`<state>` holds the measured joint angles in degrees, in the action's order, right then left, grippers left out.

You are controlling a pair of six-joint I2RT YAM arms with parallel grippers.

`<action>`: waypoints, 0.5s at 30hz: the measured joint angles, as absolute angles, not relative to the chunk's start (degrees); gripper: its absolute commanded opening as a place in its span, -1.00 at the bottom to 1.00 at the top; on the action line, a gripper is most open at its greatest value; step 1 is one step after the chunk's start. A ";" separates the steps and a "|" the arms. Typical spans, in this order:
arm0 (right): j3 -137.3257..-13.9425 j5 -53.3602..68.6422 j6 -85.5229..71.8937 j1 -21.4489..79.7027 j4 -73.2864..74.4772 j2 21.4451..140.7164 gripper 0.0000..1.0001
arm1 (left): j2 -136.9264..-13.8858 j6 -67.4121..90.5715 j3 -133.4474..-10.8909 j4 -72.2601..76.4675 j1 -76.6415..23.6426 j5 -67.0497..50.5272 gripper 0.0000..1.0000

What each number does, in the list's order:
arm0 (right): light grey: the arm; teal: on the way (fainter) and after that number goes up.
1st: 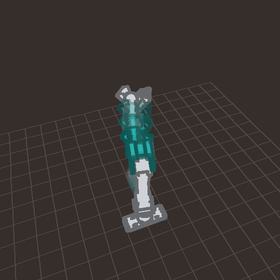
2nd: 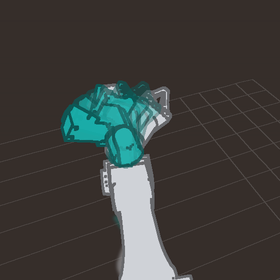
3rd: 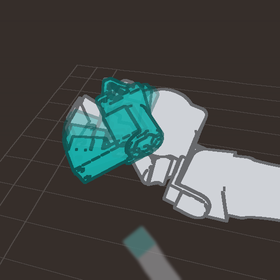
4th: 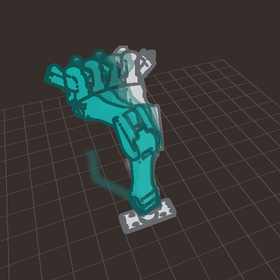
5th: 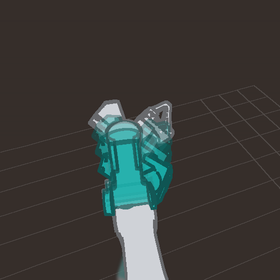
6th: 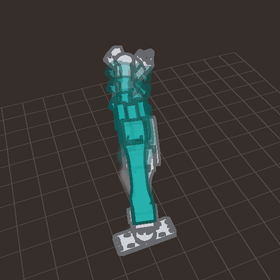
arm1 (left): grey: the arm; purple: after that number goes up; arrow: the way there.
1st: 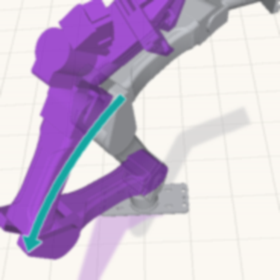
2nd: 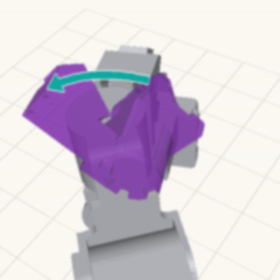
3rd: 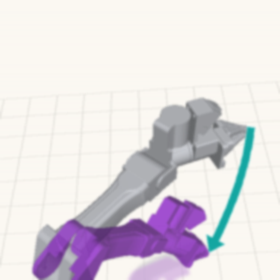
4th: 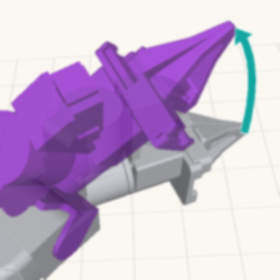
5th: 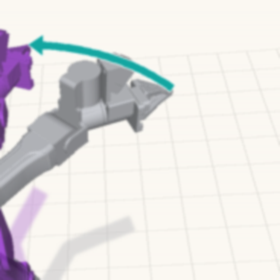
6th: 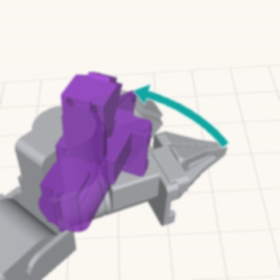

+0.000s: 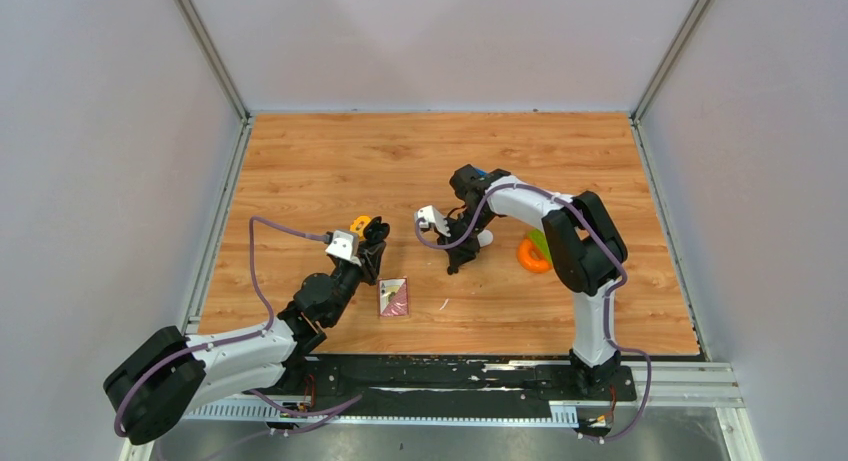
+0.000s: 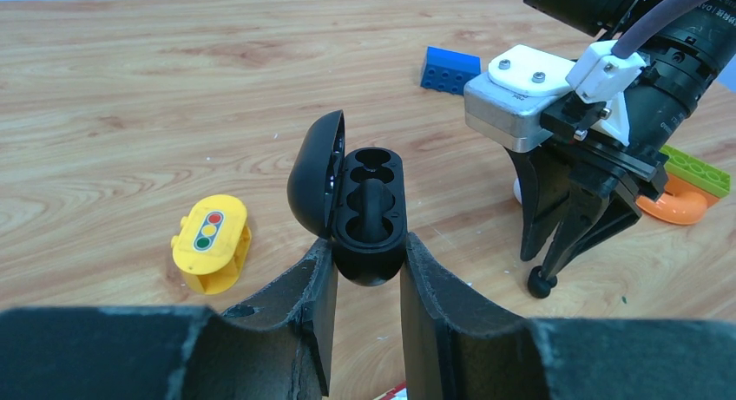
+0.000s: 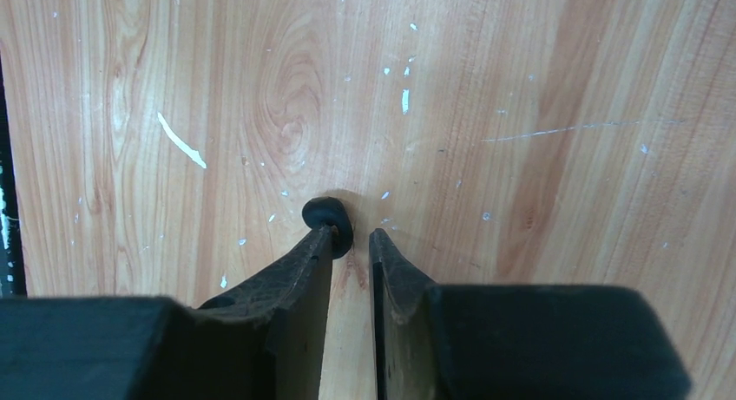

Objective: Insert the wireless bluetooth earbuds into the charging case
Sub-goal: Pick up the earbud from the center of the board.

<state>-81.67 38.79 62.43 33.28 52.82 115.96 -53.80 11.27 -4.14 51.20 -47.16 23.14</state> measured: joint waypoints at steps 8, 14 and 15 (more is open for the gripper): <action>-81.97 39.38 62.43 33.23 54.17 116.16 -0.71 | -53.80 11.27 -4.14 51.20 -47.16 22.98 -1.00; -82.87 39.97 62.46 33.23 55.68 116.95 -0.66 | -53.80 11.27 -4.14 51.20 -47.16 22.98 -1.00; -82.87 39.99 62.46 33.23 55.83 116.95 -0.68 | -53.80 11.27 -4.14 51.20 -47.16 22.98 -1.00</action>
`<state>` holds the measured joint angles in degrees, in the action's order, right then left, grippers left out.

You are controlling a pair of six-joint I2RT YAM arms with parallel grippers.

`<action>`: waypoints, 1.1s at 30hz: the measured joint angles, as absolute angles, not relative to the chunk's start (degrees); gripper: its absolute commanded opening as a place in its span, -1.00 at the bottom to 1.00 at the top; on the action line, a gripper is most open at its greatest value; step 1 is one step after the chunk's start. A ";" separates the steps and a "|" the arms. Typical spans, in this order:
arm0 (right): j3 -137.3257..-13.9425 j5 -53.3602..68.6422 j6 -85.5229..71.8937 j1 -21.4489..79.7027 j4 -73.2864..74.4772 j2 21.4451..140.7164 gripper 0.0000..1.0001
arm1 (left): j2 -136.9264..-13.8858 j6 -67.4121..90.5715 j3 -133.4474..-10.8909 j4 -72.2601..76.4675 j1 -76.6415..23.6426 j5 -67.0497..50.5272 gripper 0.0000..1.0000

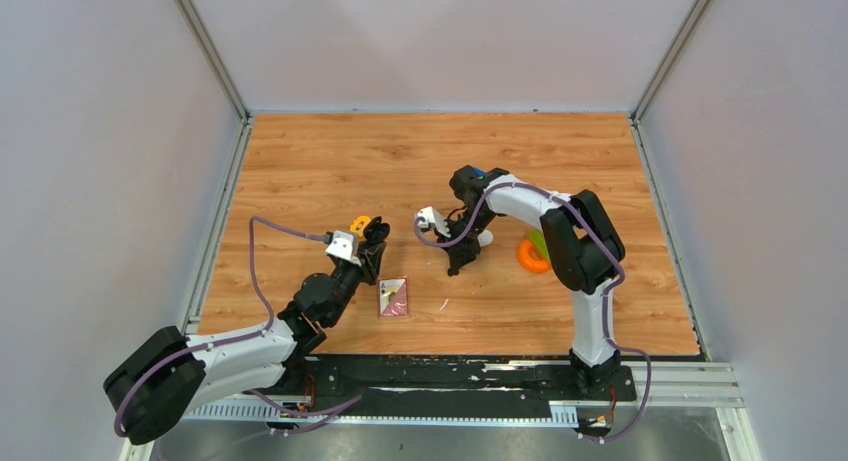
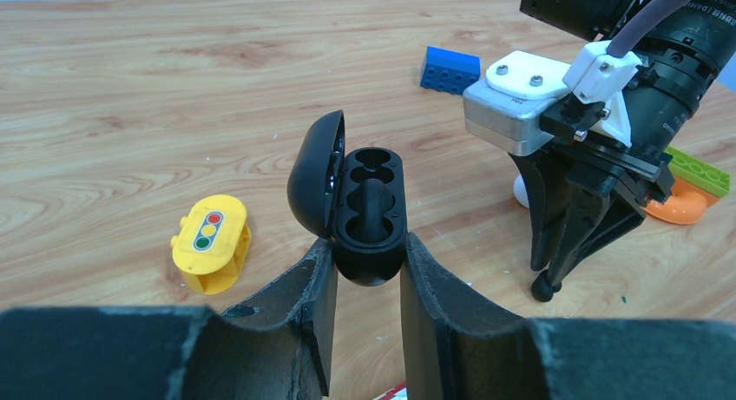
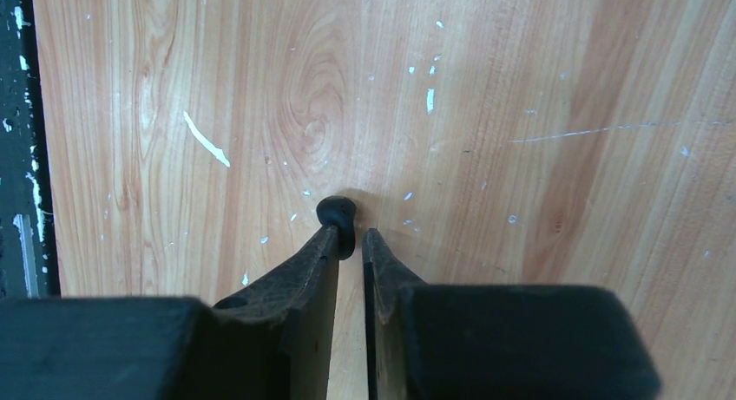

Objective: Insert the wireless bluetooth earbuds into the charging case
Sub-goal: Pick up the earbud from the center of the board, then place the earbud at the center of the board.

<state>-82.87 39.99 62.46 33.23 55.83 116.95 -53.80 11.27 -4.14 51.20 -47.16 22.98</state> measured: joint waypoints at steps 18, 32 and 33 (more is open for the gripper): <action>-80.42 39.75 62.78 33.23 58.15 110.37 -0.96 | -56.18 11.27 -4.80 51.42 -47.16 21.39 -1.00; -72.66 35.92 62.17 42.17 61.43 77.49 -0.92 | -68.79 8.14 -10.70 57.93 -47.11 -8.62 -1.00; -72.49 35.53 61.93 42.26 61.71 76.62 -0.92 | -69.49 7.97 -10.98 58.59 -47.11 -10.90 -1.00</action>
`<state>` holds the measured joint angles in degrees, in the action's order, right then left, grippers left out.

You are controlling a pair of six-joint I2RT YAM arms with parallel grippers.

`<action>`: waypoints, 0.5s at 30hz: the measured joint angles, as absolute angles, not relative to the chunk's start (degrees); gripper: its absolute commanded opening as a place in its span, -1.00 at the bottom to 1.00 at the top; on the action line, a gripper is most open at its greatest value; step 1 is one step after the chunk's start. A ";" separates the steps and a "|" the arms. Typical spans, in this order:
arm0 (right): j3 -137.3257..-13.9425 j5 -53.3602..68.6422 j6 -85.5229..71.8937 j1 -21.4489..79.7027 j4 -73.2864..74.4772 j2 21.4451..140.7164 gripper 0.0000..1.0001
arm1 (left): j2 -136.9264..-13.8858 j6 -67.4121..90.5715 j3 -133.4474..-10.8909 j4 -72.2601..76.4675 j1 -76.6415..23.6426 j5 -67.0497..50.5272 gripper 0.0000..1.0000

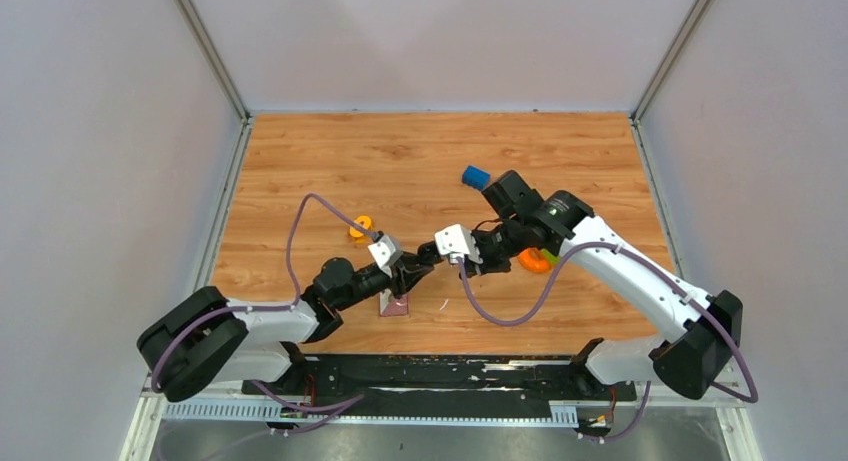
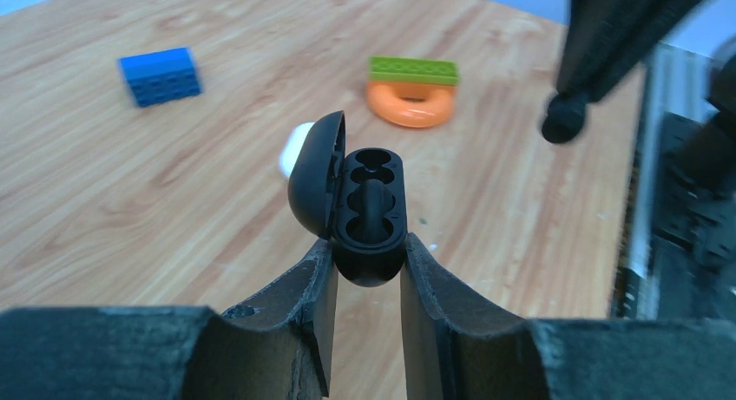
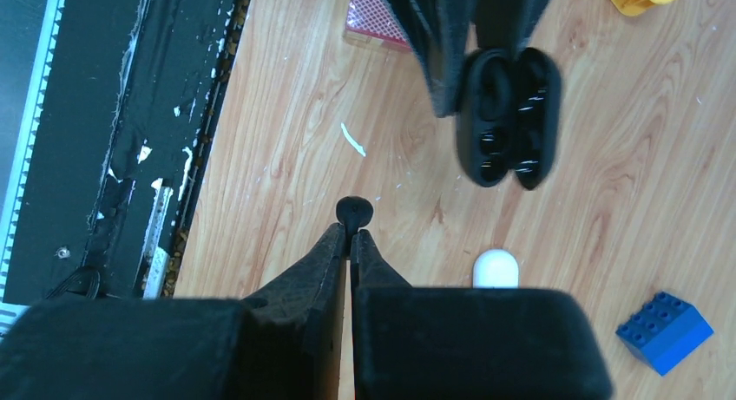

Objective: Insert the wireless bluetooth earbuds into the charging case
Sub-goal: Place the earbud at the center of the board.

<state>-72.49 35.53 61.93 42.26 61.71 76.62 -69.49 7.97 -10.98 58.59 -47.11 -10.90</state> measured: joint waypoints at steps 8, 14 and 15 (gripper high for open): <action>-72.23 31.83 56.10 42.41 61.21 74.50 -0.92 | -78.81 9.78 -11.11 69.32 -47.11 -25.93 -1.00; -71.99 30.89 52.03 42.63 59.42 74.50 -0.92 | -82.13 12.45 -11.25 75.40 -47.11 -30.65 -1.00; -71.90 30.92 51.70 42.68 59.16 74.50 -0.92 | -82.15 12.73 -11.33 75.99 -47.11 -31.11 -1.00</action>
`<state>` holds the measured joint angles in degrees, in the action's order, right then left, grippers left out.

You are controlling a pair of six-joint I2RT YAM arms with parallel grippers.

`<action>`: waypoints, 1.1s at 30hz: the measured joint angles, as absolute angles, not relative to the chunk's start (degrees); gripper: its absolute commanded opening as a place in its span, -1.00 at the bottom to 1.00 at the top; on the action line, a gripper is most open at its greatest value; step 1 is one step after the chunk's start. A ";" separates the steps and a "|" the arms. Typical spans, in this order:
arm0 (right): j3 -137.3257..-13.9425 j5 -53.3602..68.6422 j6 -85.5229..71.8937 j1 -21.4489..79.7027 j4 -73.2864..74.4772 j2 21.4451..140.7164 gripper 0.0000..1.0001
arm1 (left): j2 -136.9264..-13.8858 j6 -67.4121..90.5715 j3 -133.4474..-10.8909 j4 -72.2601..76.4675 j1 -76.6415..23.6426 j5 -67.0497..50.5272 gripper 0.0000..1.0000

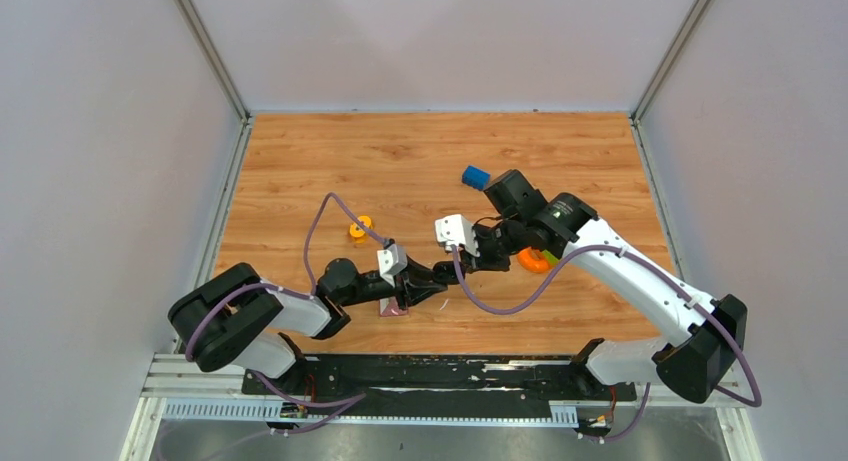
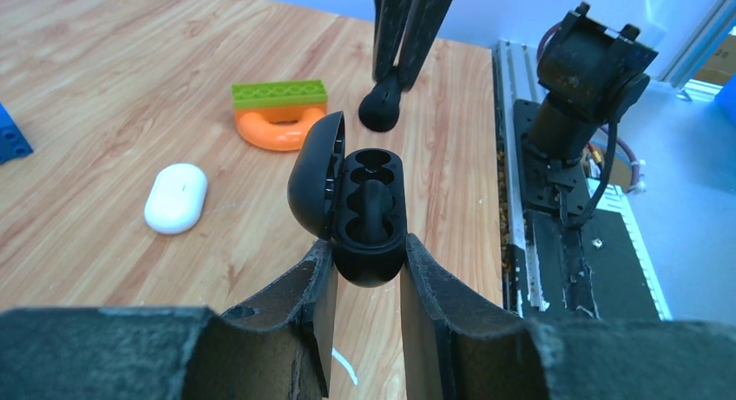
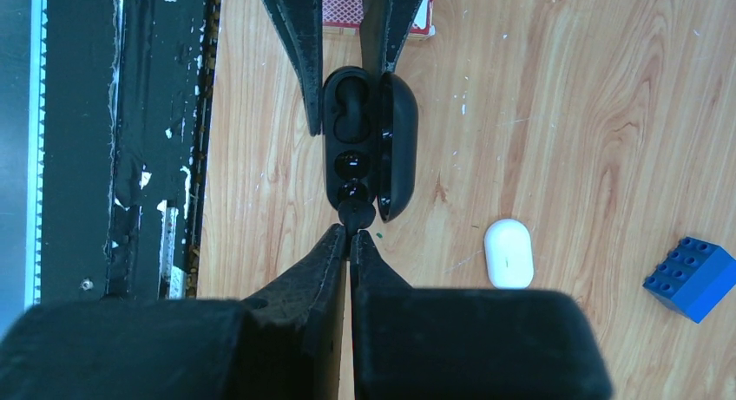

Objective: Insert the wireless bluetooth earbuds into the charging case
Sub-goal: Place the earbud at the center of the board.

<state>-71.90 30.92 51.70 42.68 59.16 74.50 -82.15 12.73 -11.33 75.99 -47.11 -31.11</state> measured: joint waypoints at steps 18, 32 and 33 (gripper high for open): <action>-70.13 32.21 49.12 43.48 56.47 75.02 -0.90 | -83.94 16.25 -11.88 79.40 -47.11 -33.67 -1.00; -70.13 32.67 49.15 43.59 56.27 74.87 -0.91 | -84.66 16.64 -12.19 79.57 -47.11 -34.44 -1.00; -70.13 32.67 49.17 43.59 56.29 74.78 -0.91 | -84.66 16.67 -12.21 79.61 -47.11 -34.46 -1.00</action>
